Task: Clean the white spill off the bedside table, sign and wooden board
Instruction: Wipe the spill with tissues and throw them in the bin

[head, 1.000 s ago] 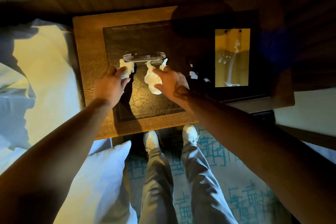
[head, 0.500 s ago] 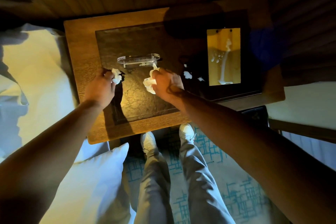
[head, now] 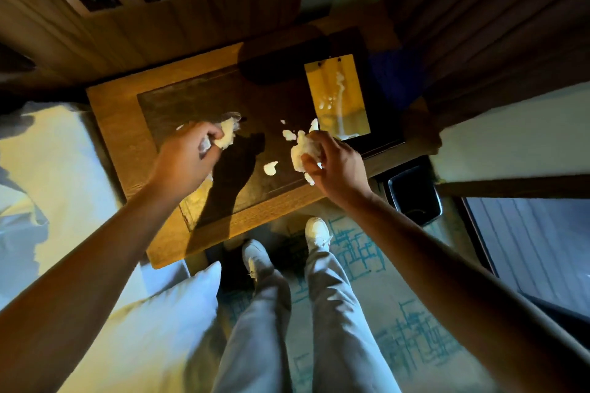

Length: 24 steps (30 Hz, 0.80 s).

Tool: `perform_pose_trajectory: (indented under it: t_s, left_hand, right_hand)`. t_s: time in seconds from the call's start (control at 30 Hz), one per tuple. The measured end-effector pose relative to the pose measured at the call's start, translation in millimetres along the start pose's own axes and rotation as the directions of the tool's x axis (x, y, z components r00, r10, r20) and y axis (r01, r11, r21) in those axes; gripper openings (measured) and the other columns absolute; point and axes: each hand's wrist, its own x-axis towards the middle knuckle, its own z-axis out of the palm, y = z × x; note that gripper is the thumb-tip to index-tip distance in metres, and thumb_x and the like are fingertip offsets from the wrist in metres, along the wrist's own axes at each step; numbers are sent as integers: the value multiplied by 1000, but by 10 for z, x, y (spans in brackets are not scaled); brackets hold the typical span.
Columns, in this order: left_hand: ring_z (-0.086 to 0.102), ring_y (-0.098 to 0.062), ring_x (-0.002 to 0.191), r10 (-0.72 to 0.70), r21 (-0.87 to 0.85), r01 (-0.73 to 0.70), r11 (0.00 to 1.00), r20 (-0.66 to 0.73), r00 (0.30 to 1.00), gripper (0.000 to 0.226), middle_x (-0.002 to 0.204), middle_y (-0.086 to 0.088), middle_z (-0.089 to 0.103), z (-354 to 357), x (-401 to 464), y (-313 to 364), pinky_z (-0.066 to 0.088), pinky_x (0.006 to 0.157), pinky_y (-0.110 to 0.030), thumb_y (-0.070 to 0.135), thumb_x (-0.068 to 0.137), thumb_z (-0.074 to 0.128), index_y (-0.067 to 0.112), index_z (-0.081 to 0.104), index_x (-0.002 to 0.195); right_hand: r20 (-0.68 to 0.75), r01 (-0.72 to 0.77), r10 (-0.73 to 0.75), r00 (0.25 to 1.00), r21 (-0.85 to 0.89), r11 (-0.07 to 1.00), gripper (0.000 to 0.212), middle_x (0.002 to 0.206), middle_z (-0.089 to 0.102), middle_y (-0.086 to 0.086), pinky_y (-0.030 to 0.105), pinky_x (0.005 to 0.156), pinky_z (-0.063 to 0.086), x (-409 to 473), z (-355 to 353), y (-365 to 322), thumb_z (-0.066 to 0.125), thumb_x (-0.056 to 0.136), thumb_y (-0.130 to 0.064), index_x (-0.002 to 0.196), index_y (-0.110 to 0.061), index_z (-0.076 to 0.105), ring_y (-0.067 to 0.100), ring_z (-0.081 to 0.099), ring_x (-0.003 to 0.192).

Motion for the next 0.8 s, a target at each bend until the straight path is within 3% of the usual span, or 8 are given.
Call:
perform_pose_trajectory:
  t_s: [0.07, 0.13, 0.23, 0.37, 0.47, 0.57, 0.7, 0.8]
  left_hand:
    - [59, -23, 68, 40, -18, -39, 999, 28, 999, 24, 96, -2, 66, 49, 45, 311, 43, 57, -28, 8, 91, 68, 26, 64, 106]
    - [51, -21, 57, 79, -1, -79, 997, 68, 995, 18, 85, -9, 64, 123, 83, 617, 35, 50, -29, 10, 91, 69, 21, 66, 106]
    - [55, -25, 63, 123, -10, -122, 992, 124, 985, 18, 90, -3, 64, 333, 99, 1031, 43, 52, -36, 13, 92, 69, 22, 66, 107]
    - [53, -7, 67, 154, 18, -159, 987, 177, 972, 17, 98, 5, 66, 748, 108, 1520, 39, 55, -20, 16, 92, 69, 22, 68, 108]
    - [62, -15, 87, 179, -2, -182, 983, 216, 960, 16, 109, 4, 70, 1195, 26, 1811, 41, 66, -27, 14, 92, 69, 20, 69, 107]
    - [62, -21, 86, 173, 25, -184, 983, 240, 955, 14, 105, 5, 67, 1699, -70, 2049, 40, 69, -29, 12, 91, 68, 18, 69, 104]
    - [67, -32, 93, 156, 51, -177, 983, 286, 945, 14, 108, -2, 68, 2283, -186, 2361, 53, 77, -41, 7, 87, 70, 15, 68, 98]
    - [66, -30, 93, 176, 63, -205, 977, 310, 934, 16, 107, -3, 66, 2680, -237, 2546, 47, 75, -33, 1, 84, 70, 14, 69, 94]
  right_hand:
    - [-17, -96, 96, 995, 19, 995, 51, 101, 74, 5, 31, 72, 53, -208, -185, 131, 70, 89, -31, 134, -14, 54, 23, 70, 88]
    - [-65, -154, 156, 986, 33, 987, 48, 100, 73, 6, 26, 71, 48, -412, -342, 275, 71, 88, -28, 131, -12, 57, 24, 70, 87]
    - [-106, -245, 246, 964, 24, 969, 27, 91, 69, 7, 28, 63, 43, -735, -560, 551, 66, 84, -26, 107, -11, 68, 29, 67, 78]
    - [-156, -369, 369, 916, 28, 929, 26, 87, 68, 5, 31, 63, 44, -1185, -845, 1011, 66, 83, -34, 98, -12, 70, 27, 64, 76]
    - [-140, -520, 519, 843, 27, 853, 23, 86, 68, 2, 31, 65, 44, -1567, -985, 1435, 68, 80, -37, 91, -17, 70, 28, 65, 82]
    - [-118, -622, 621, 774, 37, 782, 21, 92, 72, 1, 28, 66, 37, -1987, -1091, 1907, 72, 79, -37, 92, -21, 70, 30, 66, 88]
    - [-86, -701, 701, 708, 39, 712, 22, 93, 72, 4, 32, 71, 47, -2397, -1306, 2425, 72, 79, -28, 100, -22, 68, 33, 67, 88]
    - [-74, -732, 738, 671, 90, 675, 33, 89, 73, 3, 35, 73, 53, -2536, -1401, 2739, 70, 78, -23, 110, -27, 63, 31, 68, 85]
